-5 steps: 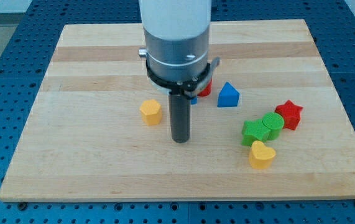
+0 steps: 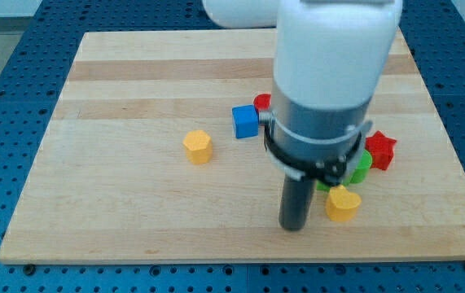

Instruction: Push the yellow heart into the green star

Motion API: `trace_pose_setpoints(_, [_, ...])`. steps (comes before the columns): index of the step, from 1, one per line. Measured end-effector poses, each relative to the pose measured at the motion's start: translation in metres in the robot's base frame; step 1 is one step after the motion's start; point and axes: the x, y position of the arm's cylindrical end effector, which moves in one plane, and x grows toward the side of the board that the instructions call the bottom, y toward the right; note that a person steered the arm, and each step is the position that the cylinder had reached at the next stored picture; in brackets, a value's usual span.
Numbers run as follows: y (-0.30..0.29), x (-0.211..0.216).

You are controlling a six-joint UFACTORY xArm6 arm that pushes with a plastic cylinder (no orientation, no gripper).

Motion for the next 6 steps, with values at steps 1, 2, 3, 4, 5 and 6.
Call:
trace_pose_setpoints(1, [0.076, 0.020])
trace_pose_setpoints(2, [0.138, 0.015])
trace_pose_setpoints(3, [0.123, 0.003])
trace_pose_setpoints(4, [0.096, -0.011])
trace_pose_setpoints(5, [0.080, -0.020])
trace_pose_setpoints(6, [0.048, -0.057])
